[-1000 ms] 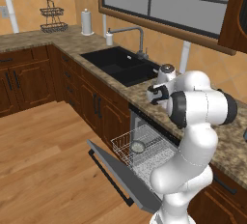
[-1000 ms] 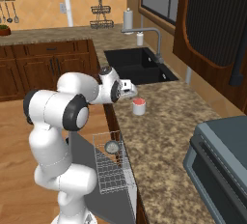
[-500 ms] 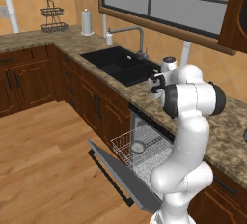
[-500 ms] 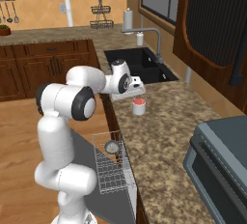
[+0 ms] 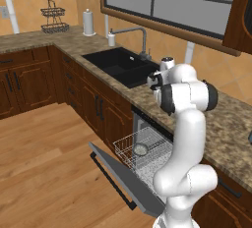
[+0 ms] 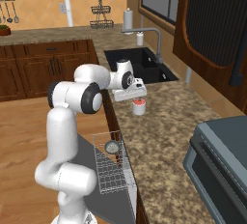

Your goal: Pick up the cup and bowl from the counter, place them in the dishwasher, and close the dishwasher door.

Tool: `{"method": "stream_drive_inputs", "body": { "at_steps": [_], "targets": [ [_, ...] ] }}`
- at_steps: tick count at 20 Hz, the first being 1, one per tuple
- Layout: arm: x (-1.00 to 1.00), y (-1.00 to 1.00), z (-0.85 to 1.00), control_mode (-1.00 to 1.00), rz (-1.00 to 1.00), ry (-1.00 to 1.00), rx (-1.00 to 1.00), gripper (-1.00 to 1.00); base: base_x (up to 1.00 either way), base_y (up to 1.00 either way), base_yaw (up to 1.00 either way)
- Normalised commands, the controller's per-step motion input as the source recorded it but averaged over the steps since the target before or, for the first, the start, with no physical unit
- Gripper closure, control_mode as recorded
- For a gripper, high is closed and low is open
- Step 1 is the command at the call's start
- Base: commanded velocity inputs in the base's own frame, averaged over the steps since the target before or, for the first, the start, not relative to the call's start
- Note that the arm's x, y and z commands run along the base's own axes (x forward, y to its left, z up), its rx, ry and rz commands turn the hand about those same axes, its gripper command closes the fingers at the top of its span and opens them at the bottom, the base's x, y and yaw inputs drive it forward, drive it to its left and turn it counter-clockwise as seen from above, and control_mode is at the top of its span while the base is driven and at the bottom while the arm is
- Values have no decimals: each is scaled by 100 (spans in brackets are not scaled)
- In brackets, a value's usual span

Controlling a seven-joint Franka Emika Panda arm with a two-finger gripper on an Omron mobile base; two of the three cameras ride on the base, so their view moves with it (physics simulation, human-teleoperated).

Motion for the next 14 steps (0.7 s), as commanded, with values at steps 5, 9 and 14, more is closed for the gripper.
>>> {"method": "stream_drive_inputs", "body": {
  "at_steps": [5,9,14],
  "targets": [
    [35,0,-25,-100,5,7,0,-100,0,0,0],
    [46,-4,-14,-100,6,3,0,-100,0,0,0],
    [3,-6,-23,-100,5,7,0,-100,0,0,0]
  ]
}}
